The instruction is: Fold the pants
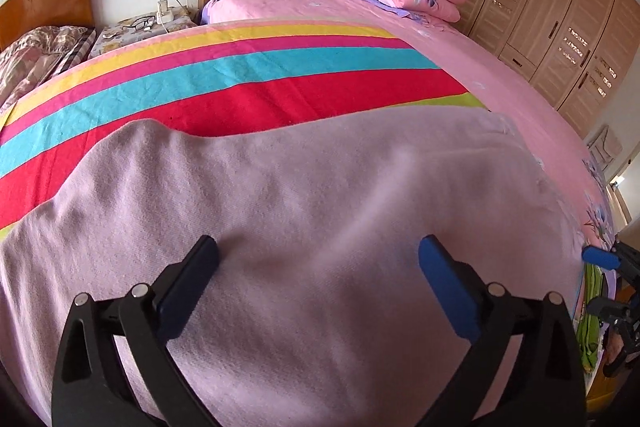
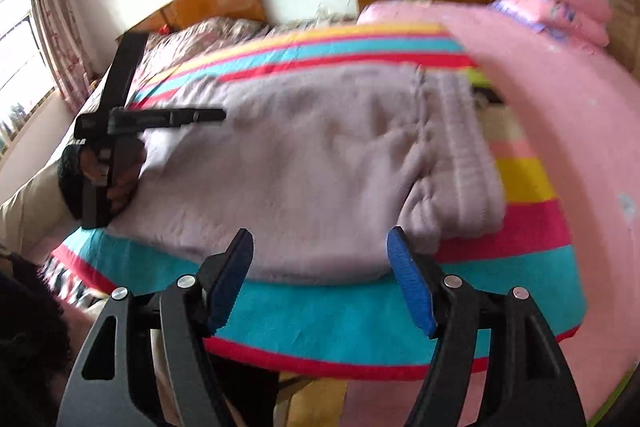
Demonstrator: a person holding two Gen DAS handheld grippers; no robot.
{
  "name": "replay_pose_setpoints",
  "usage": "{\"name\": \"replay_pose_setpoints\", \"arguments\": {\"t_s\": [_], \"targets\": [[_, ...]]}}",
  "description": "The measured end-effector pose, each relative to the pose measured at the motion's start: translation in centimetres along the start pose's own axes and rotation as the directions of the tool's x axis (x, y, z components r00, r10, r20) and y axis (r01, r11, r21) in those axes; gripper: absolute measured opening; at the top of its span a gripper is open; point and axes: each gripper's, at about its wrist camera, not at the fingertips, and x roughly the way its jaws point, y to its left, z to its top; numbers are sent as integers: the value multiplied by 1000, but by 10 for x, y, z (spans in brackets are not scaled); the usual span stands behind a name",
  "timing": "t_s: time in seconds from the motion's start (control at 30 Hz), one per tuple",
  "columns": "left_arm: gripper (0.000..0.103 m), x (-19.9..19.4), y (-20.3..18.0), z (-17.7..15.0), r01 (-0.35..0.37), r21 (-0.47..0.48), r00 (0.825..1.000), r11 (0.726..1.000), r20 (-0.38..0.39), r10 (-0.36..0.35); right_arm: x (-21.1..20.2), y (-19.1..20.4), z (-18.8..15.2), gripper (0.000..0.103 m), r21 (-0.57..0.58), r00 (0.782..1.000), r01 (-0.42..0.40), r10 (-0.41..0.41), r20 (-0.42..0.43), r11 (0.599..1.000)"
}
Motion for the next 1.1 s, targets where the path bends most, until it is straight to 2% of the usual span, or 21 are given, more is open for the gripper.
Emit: {"name": "replay_pose_setpoints", "arguments": {"t_s": [0.1,0.17,0.27,0.3,0.37,0.43,0.5,0.53,0.6,0.67,0.73,0.8,0.87,0.9,0.97,1.0,1.03,1.07,1.1], "targets": [[101,-4,-3,0,-34,-7,999,999,10,34,7,22,14,68,-27,996,61,-60,59,998],[101,-16,0,-3,-77,-51,996,996,42,79,24,43,19,71,-84,996,84,-83,13,993],[101,-47,14,-13,-45,-109,997,993,56,52,54,62,10,75,-173,986,82,-106,-131,982],[101,-59,21,-17,-65,-111,996,992,61,72,52,61,9,76,-159,988,82,-101,-117,984],[101,-86,41,-24,-131,-118,987,984,80,141,49,53,15,76,-109,987,60,-75,-142,992],[101,-116,73,-22,-175,-153,974,973,114,193,42,52,25,76,-103,983,136,-147,-107,985],[101,-142,118,-10,-266,-225,949,937,112,296,37,58,35,76,-99,986,145,-152,-66,984],[101,-151,144,-2,-318,-268,931,910,92,352,33,64,42,76,-96,989,144,-147,-28,985],[100,-156,202,15,-417,-349,896,839,-4,443,32,75,51,76,-88,993,120,-118,21,989],[88,-143,258,26,-497,-399,865,771,-159,475,33,85,60,80,-89,996,79,-74,55,993],[61,-121,303,29,-520,-426,853,740,-298,428,37,97,65,81,-102,997,43,-36,65,994],[56,-108,333,26,-537,-450,840,714,-368,400,45,110,71,81,-107,998,6,0,57,994],[56,-97,346,23,-553,-442,827,707,-399,397,50,121,72,81,-123,999,-30,34,35,992],[53,-93,350,19,-555,-440,823,706,-414,389,52,125,72,81,-139,999,-36,40,26,990],[35,-95,352,8,-579,-433,809,691,-410,421,55,134,71,81,-162,999,-37,39,13,986],[15,-100,352,5,-595,-425,799,682,-408,442,57,135,73,81,-161,999,-39,42,13,986],[3,-109,347,1,-574,-434,817,695,-366,446,59,136,75,81,-156,999,-45,48,13,987],[3,-125,342,-3,-564,-443,825,696,-312,470,61,138,79,81,-152,999,-49,52,14,987],[3,-139,339,-5,-569,-453,821,686,-268,504,63,139,81,81,-152,998,-53,56,13,987]]}}
